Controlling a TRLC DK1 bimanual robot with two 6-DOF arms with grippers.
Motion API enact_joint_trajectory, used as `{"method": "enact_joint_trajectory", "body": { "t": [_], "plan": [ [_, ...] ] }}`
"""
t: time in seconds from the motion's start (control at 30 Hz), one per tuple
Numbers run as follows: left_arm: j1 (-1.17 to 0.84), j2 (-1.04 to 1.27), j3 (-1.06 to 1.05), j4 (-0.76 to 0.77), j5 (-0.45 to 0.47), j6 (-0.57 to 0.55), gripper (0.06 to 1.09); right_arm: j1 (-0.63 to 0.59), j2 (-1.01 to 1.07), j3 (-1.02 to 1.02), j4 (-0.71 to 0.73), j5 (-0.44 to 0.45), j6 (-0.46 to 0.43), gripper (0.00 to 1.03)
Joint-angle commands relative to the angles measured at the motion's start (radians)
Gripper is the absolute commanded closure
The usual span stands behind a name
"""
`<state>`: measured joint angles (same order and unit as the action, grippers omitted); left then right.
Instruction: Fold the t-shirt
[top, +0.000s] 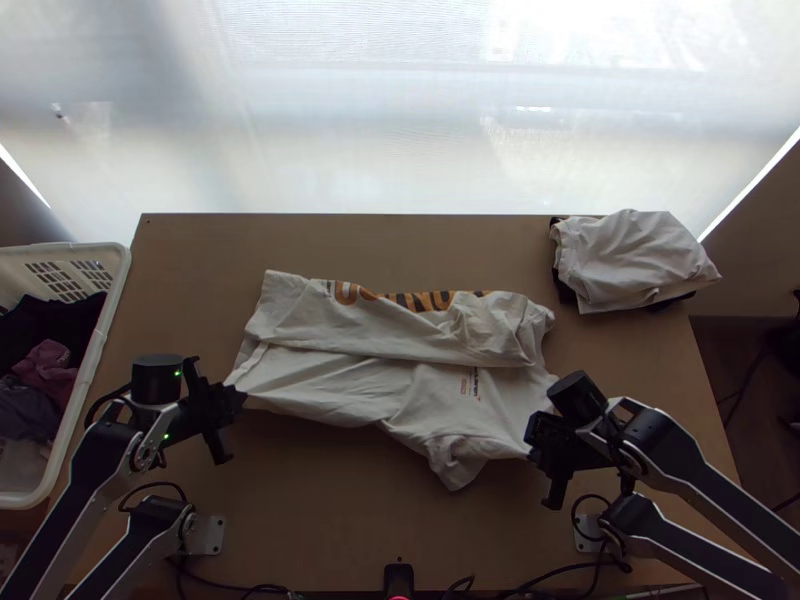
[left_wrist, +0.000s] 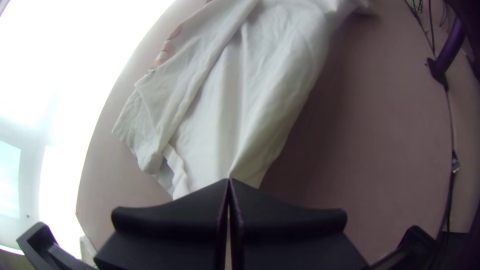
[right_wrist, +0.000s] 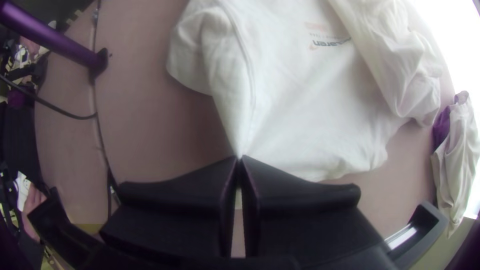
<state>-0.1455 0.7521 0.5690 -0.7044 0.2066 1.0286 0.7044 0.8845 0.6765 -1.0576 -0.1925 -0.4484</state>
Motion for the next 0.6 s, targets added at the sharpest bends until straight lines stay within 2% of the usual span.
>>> {"method": "enact_joint_trajectory", "body": {
  "t": [0.0, 0.07, 0.17, 0.33, 0.57],
  "plan": [
    [-0.019, -0.145, 0.078, -0.287, 0.019, -0.042, 1.05, 0.032, -0.021, 0.041, -0.102, -0.079, 0.022, 1.0],
    [-0.02, -0.154, 0.108, -0.328, 0.019, -0.047, 1.05, 0.026, -0.018, 0.052, -0.105, -0.088, 0.022, 1.0],
    [-0.008, -0.1, 0.154, -0.294, 0.017, -0.053, 1.05, -0.014, 0.011, 0.084, -0.097, -0.088, 0.02, 1.0],
    [0.084, 0.067, 0.186, -0.099, 0.025, -0.075, 1.05, -0.158, 0.12, 0.189, -0.054, -0.096, -0.021, 1.0],
    [0.162, 0.289, 0.224, 0.094, 0.034, -0.071, 1.05, -0.358, 0.309, 0.331, 0.007, -0.117, -0.078, 1.0]
  ]
}}
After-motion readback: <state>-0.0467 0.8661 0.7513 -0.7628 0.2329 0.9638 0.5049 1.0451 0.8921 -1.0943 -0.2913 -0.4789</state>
